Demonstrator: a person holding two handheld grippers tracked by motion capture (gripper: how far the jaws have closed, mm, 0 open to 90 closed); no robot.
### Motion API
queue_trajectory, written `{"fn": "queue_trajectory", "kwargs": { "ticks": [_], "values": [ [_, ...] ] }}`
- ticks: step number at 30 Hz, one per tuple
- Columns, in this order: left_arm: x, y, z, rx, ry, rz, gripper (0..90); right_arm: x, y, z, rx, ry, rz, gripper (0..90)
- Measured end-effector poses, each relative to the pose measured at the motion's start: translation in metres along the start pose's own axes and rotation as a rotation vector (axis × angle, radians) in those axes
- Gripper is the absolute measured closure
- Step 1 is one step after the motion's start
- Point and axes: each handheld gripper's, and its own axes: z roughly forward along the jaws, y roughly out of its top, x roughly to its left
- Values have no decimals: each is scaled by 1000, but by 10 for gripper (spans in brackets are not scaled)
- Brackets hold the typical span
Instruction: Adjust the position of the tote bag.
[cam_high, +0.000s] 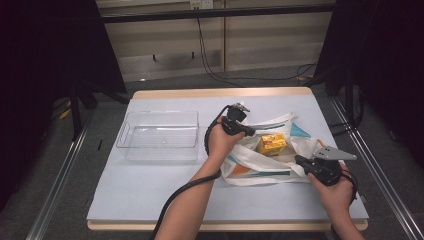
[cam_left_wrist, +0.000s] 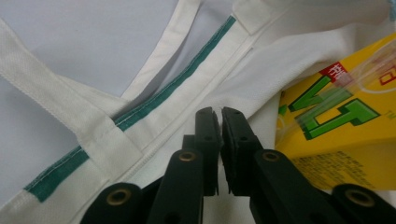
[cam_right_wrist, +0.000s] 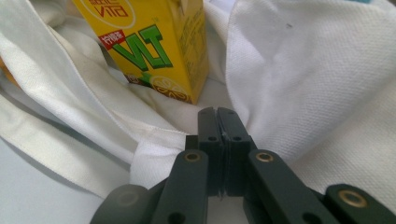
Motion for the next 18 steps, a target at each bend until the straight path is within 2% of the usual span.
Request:
{"fn": "queue_trajectory", "kwargs": {
  "ticks": [1,3,6,10,12,13,18],
  "values": [
    [-1,0,0,-4,-5,-7,779,0,1,0,1,0,-2,884],
    [-3,3,-5,-2,2,-1,760,0,2,0,-2,-2,-6,882],
    [-5,6,-12,-26,4,-5,698,0,4,-1,1,0,-6,876],
    [-7,8,-23,-49,-5,-12,704,1,9,-2,2,3,-20,872],
    [-9,9,-29,-46,-5,5,705,1,14,-4,2,-3,-22,857],
    [-11,9,-30,-56,-23,-3,724,1,16,-5,0,-4,-28,848],
    [-18,7,-38,-32,-38,9,780,2,26,-7,1,-15,-40,807]
  ]
}}
